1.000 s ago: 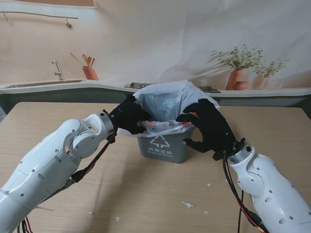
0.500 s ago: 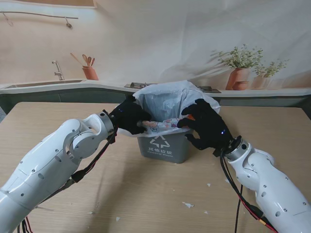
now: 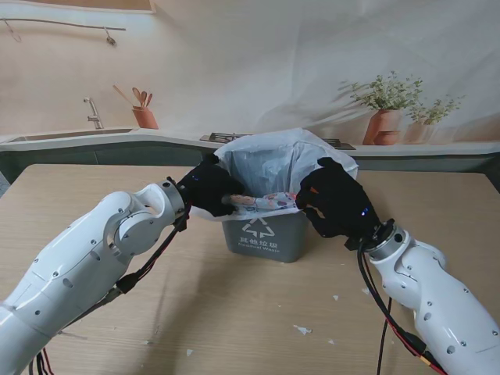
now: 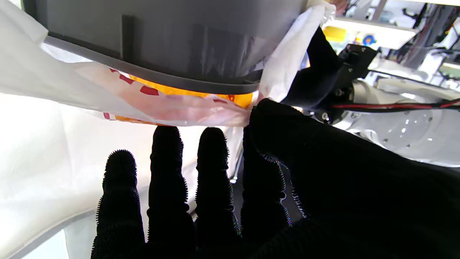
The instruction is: Fit the garbage bag over the bin
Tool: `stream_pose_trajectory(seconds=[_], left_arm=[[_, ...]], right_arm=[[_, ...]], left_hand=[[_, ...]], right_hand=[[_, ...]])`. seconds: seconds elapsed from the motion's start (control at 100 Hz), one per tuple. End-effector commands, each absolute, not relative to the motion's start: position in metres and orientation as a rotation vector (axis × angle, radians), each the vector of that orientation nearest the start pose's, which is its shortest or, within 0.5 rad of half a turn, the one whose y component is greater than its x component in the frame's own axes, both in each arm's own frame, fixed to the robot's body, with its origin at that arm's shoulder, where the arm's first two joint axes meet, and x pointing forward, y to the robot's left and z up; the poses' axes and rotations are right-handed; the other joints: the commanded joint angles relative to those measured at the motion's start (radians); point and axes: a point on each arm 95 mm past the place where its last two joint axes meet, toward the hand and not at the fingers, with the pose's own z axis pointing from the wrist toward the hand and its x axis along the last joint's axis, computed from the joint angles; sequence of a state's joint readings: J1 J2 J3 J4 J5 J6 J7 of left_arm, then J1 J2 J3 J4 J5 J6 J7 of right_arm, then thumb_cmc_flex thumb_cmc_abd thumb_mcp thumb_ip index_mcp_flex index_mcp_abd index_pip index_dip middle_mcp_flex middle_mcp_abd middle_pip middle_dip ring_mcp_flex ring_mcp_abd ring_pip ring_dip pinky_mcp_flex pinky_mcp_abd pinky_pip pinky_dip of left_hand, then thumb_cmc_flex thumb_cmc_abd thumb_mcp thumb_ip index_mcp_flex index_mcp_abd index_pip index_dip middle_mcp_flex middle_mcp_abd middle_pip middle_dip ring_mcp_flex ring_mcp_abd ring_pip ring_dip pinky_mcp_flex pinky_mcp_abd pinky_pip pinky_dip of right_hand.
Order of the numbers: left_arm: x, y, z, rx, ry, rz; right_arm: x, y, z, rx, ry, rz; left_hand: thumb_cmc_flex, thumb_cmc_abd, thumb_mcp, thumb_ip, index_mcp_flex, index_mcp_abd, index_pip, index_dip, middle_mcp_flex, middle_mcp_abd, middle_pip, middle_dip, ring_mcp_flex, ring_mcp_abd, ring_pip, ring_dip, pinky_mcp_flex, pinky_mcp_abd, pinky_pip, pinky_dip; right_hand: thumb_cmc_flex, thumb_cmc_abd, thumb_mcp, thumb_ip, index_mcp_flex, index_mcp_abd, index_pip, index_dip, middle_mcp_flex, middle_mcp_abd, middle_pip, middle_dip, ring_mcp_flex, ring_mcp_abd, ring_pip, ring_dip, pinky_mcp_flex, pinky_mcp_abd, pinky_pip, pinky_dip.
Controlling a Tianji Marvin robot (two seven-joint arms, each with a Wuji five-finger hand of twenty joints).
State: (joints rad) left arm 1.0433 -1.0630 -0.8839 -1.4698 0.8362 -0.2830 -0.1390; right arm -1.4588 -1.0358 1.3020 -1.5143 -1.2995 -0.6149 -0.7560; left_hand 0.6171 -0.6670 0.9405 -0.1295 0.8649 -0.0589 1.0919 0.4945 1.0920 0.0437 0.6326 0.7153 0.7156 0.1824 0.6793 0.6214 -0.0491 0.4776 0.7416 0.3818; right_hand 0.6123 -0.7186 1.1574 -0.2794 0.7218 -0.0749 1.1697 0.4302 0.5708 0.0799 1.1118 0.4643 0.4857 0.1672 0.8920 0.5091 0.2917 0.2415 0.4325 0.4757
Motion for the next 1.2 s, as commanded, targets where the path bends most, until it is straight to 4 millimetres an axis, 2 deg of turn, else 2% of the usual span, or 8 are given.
stream_pose_trajectory(seconds=[0.0,0.08,0.24,0.29,0.63,0.85,1.04,1.19], left_arm=[[0.482,-0.087,-0.236,-0.804,1.899,-1.685],[0.482,-0.087,-0.237,-0.809,1.896,-1.685],[0.482,-0.087,-0.236,-0.805,1.892,-1.689],[0.482,-0.087,-0.235,-0.803,1.889,-1.690],[0.482,-0.087,-0.236,-0.809,1.889,-1.686],[0.482,-0.086,-0.235,-0.812,1.886,-1.685],[0.483,-0.086,-0.236,-0.814,1.885,-1.685],[0.483,-0.087,-0.236,-0.815,1.886,-1.687]], right_arm=[[0.396,-0.020,-0.241,0.273,1.286,2.052],[0.393,-0.020,-0.243,0.292,1.312,2.040],[0.389,-0.021,-0.248,0.344,1.380,2.017],[0.388,-0.021,-0.250,0.362,1.395,2.014],[0.381,-0.023,-0.260,0.499,1.528,1.961],[0.375,-0.030,-0.261,0.478,1.502,1.935],[0.370,-0.038,-0.262,0.442,1.415,1.932],[0.368,-0.040,-0.265,0.484,1.449,1.927]], left_hand=[[0.006,-0.017,0.040,0.048,0.043,-0.003,0.022,-0.002,0.032,0.011,0.016,0.003,0.052,0.029,0.023,0.021,0.018,-0.054,0.064,0.024],[0.006,-0.018,0.041,0.048,0.044,-0.002,0.022,-0.002,0.033,0.013,0.017,0.003,0.053,0.031,0.023,0.021,0.018,-0.053,0.065,0.024],[0.005,-0.017,0.041,0.047,0.043,-0.002,0.022,-0.002,0.033,0.012,0.017,0.002,0.053,0.031,0.023,0.021,0.019,-0.054,0.066,0.024],[0.005,-0.016,0.041,0.047,0.043,-0.002,0.021,-0.002,0.033,0.011,0.017,0.002,0.052,0.030,0.022,0.021,0.020,-0.053,0.066,0.025],[0.006,-0.018,0.043,0.047,0.044,0.000,0.022,-0.002,0.035,0.014,0.018,0.001,0.055,0.033,0.023,0.021,0.019,-0.053,0.065,0.025],[0.005,-0.021,0.046,0.047,0.047,0.003,0.024,-0.002,0.038,0.015,0.019,0.000,0.059,0.034,0.024,0.021,0.019,-0.053,0.066,0.025],[0.005,-0.022,0.049,0.048,0.047,0.004,0.024,-0.001,0.039,0.016,0.019,-0.001,0.059,0.037,0.024,0.021,0.019,-0.054,0.067,0.025],[0.004,-0.022,0.050,0.048,0.047,0.004,0.023,-0.002,0.040,0.016,0.019,-0.001,0.059,0.037,0.023,0.021,0.020,-0.054,0.068,0.026]], right_hand=[[0.035,0.005,0.054,-0.029,0.009,0.020,0.038,0.014,0.012,0.020,0.045,-0.014,0.019,0.031,0.033,0.023,0.009,0.027,0.027,-0.022],[0.029,-0.015,0.080,-0.033,0.025,0.031,0.040,0.012,0.052,0.033,0.073,-0.023,0.058,0.030,0.062,0.035,0.008,0.030,0.084,-0.027],[0.018,-0.019,0.135,-0.037,0.033,0.082,0.040,0.057,0.098,0.068,0.088,-0.022,0.120,0.041,0.095,0.045,-0.151,0.007,0.566,-0.120],[0.018,-0.022,0.141,-0.039,0.035,0.087,0.040,0.063,0.108,0.074,0.088,-0.017,0.138,0.043,0.102,0.046,-0.158,0.003,0.614,-0.119],[-0.061,-0.044,0.206,-0.066,0.068,0.050,0.017,0.128,0.192,0.028,0.036,0.032,0.251,0.011,0.091,0.026,-0.077,0.010,0.642,-0.141],[-0.046,-0.003,0.160,-0.060,0.031,0.029,0.008,0.129,0.114,-0.002,0.011,0.033,0.173,-0.003,0.056,0.016,-0.114,-0.007,0.614,-0.157],[-0.019,0.034,0.112,-0.046,-0.004,0.052,0.029,0.120,-0.015,0.010,0.012,-0.008,0.073,0.001,0.051,0.027,-0.170,-0.029,0.624,-0.155],[-0.039,-0.038,0.168,-0.059,0.059,0.031,0.026,0.090,0.102,0.018,0.044,-0.014,0.172,0.002,0.071,0.030,-0.134,-0.008,0.633,-0.153]])
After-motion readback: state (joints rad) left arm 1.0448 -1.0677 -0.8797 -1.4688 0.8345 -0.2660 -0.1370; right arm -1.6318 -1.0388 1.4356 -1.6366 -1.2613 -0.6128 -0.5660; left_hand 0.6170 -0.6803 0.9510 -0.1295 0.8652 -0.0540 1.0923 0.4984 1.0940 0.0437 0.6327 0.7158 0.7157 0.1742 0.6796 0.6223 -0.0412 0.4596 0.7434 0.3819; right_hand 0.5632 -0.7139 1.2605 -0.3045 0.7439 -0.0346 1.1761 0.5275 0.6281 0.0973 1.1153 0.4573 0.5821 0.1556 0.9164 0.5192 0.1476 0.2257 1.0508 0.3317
